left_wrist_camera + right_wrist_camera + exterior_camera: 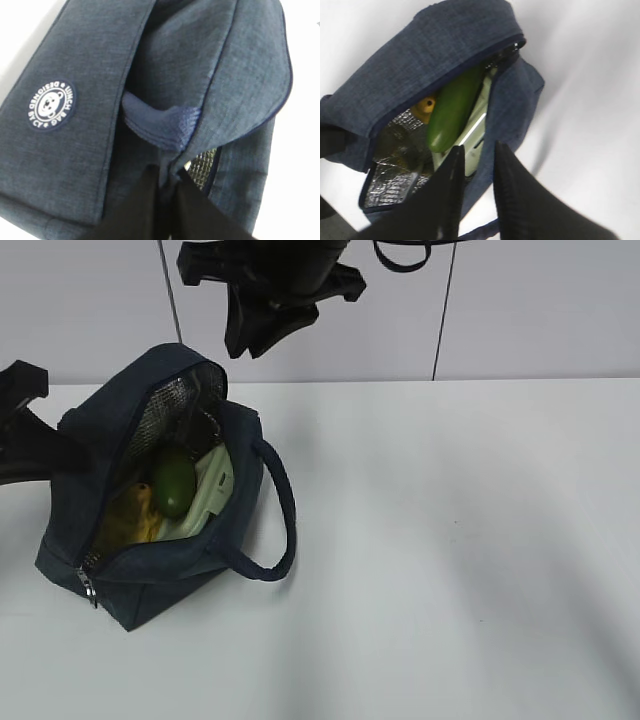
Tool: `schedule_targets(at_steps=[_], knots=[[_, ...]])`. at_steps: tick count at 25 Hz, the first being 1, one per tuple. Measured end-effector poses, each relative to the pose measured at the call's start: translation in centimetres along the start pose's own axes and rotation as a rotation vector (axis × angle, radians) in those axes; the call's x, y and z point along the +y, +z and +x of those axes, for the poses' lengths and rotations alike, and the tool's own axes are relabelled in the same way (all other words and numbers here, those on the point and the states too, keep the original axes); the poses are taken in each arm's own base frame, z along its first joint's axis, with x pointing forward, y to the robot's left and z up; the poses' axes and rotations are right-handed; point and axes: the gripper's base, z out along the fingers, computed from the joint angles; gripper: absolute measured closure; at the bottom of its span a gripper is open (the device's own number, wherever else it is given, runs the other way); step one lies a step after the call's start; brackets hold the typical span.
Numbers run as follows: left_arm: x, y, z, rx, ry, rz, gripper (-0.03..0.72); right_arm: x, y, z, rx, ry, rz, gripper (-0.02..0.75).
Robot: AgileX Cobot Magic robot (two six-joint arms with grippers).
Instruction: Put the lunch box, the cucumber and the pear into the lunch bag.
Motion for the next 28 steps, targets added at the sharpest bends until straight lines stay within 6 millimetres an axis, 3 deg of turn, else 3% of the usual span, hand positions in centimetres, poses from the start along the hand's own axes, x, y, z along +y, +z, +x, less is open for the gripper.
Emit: schedule_targets(at_steps=[6,13,22,25,28], knots=[[0.1,0.0,-0.2,-0.021,0.013,-0.01,0.687,1.5,-2.0,0.2,-0.043,-0.046,0.09,0.529],[0.1,0.0,-0.2,-0.025,0.022,-0.013,0.687,4.7,0.2,2.2,0.04,-0.067,0.087,0.467],[0.1,0.0,-0.2,-0.027,0.05,-0.016,0.687,3.4,3.9,6.1,0.214,0.02,0.211,0.45],[0.1,0.0,-0.2,-0.027,0.054,-0.016,0.687,3.2,4.4,6.7,0.241,0.036,0.212,0.449],[0.1,0.0,-0.3,-0.027,0.059,-0.017,0.687,3.4,4.6,6.7,0.23,0.051,0.187,0.393]])
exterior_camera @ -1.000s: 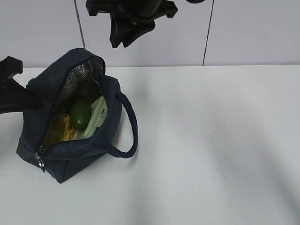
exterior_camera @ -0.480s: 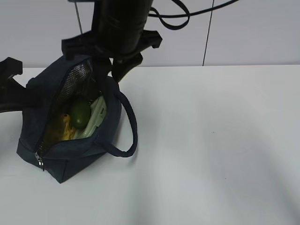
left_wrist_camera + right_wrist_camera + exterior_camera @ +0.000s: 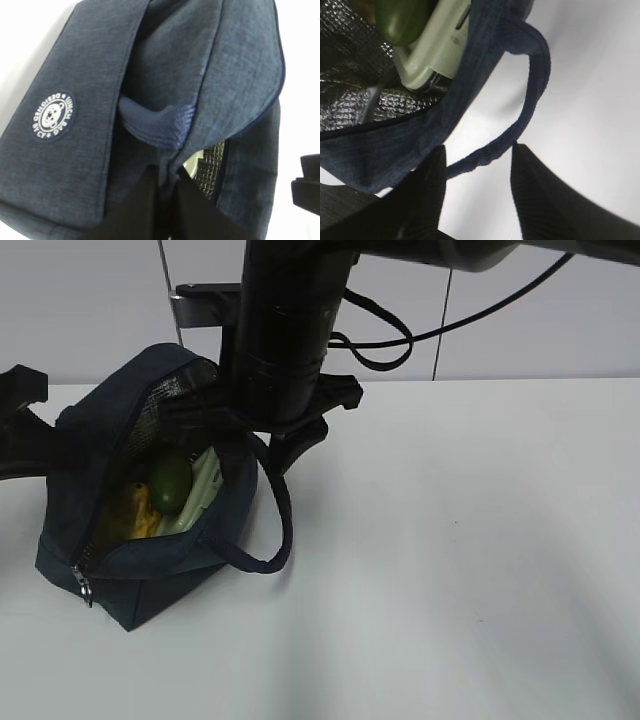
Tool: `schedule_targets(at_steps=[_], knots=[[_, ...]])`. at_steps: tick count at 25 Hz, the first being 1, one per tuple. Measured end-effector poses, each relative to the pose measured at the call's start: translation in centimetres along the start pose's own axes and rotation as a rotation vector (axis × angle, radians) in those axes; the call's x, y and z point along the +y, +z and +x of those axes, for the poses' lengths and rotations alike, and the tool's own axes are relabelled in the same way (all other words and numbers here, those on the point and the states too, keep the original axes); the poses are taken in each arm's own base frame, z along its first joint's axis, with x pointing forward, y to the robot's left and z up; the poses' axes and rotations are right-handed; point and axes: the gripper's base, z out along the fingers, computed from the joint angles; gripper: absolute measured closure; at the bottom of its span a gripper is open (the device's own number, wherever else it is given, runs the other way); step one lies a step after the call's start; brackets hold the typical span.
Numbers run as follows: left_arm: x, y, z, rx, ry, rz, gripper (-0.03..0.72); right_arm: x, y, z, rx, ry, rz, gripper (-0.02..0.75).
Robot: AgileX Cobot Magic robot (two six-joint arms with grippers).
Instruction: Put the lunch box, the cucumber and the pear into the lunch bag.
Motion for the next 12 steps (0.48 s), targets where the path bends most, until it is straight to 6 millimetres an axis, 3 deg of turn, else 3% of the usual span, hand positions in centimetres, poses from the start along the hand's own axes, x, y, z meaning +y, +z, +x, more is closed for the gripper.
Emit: schedule_targets(at_steps=[5,12], knots=[[0.0,0.0,0.0,-0.002,0.006,-0.001,0.687,0.5,0.1,-0.8,-0.08,0.03,-0.059,0.26],[0.0,0.0,0.0,-0.002,0.01,-0.001,0.687,0.6,2.9,-1.0,-0.036,0.076,-0.065,0.243]])
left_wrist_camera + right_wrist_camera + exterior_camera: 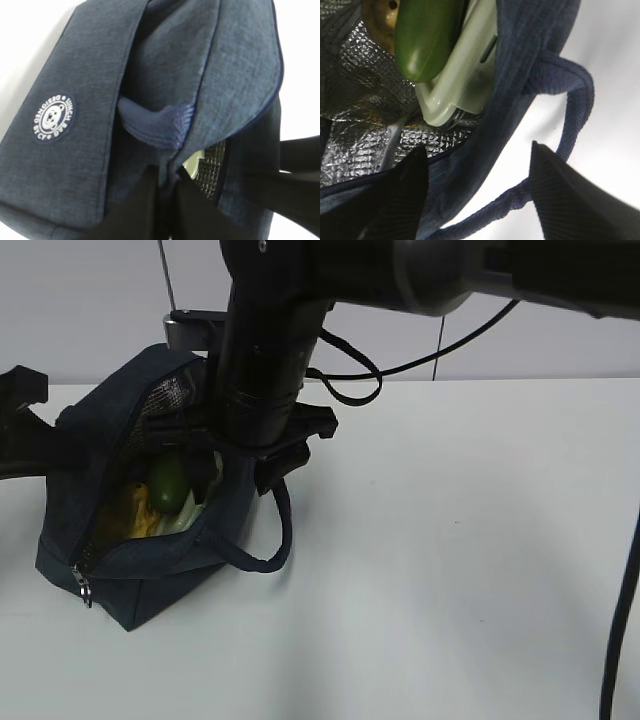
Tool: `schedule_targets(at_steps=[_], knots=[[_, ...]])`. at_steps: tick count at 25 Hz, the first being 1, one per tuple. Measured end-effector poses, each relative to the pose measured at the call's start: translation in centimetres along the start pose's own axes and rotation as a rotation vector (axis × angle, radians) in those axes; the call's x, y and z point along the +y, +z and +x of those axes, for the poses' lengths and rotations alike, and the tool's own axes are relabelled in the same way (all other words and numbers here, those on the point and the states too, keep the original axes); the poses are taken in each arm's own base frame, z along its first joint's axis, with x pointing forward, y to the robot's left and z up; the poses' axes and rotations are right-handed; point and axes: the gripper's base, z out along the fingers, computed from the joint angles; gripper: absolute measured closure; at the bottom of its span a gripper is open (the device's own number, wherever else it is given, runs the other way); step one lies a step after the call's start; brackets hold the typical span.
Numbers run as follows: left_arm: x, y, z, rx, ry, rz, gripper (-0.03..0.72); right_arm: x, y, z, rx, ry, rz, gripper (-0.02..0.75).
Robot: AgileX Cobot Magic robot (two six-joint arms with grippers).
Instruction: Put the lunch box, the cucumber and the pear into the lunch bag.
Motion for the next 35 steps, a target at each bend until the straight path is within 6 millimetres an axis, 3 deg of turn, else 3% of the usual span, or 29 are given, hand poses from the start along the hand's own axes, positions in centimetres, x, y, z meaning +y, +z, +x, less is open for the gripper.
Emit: schedule_targets(at_steps=[5,11,18,29,35], knots=[[0.0,0.0,0.0,0.0,0.0,0.0,0.687,-0.1,0.6,0.0,0.007,0.016,0.002,0.339],[0.0,0.0,0.0,0.0,0.0,0.0,0.687,-0.1,0.8,-0.1,0.005,0.018,0.006,0.6],[0.0,0.0,0.0,0.0,-0.001,0.001,0.687,-0.4,1.9,-0.1,0.021,0.013,0.028,0.715],[-0.3,0.0,0.1,0.007,-0.018,0.038,0.687,-1.7,-0.2,-0.9,0.008,-0.178,0.244,0.733],[-2.0,0.6,0.6,0.017,0.034,0.106,0.687,-2.2,-2.5,-1.1,-0.03,-0.224,0.307,0.734]])
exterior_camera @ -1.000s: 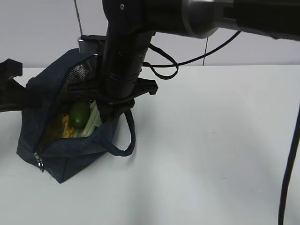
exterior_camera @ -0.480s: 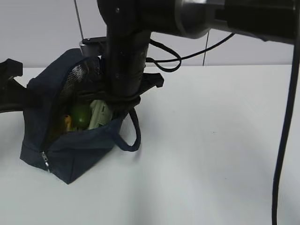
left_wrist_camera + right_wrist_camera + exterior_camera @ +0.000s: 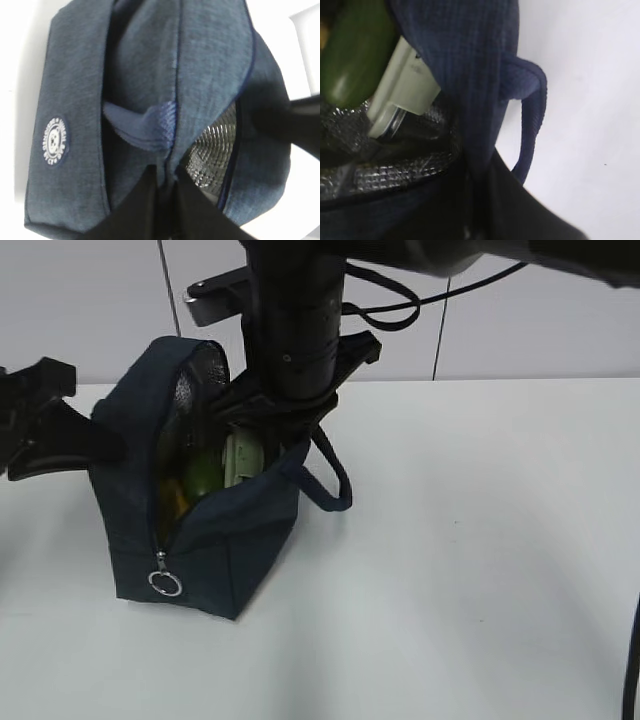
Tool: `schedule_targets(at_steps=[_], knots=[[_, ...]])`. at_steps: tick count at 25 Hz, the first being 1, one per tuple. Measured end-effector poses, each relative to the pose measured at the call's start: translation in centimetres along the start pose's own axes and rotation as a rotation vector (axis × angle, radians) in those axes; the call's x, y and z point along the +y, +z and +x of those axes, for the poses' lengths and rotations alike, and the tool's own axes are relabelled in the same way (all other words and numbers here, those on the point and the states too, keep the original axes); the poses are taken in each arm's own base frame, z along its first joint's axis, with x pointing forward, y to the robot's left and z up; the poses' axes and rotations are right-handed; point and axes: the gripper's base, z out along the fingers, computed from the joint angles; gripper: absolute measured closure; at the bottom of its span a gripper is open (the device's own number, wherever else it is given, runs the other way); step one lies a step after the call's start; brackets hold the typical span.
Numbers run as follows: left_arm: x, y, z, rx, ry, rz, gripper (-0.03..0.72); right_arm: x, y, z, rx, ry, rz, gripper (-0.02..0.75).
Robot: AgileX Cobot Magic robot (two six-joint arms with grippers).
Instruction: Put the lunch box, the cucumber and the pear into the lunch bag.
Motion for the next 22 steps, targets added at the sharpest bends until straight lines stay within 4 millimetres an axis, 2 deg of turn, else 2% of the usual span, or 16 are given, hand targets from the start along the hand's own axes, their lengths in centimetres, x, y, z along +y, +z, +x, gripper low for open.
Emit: schedule_targets(at_steps=[6,12,16,22], knots=[[-3.5,2.1,1.7,0.041,0.118,0.047,0.687,-1.2,-2.1,0.0,-0.038,-0.012,0.055,0.734],[-5.6,3.3,2.6,0.023,0.144,0.078,0.687,-2.8,-3.9,0.4,-0.067,0.002,0.076,0.734],[-5.9,4.3,3.2,0.056,0.144,0.083,0.687,-3.6,-3.9,1.2,-0.044,0.007,0.088,0.734],[-6.1,5.8,4.1,0.114,0.145,0.084,0.687,-3.8,-2.2,3.1,0.042,-0.024,0.124,0.734]])
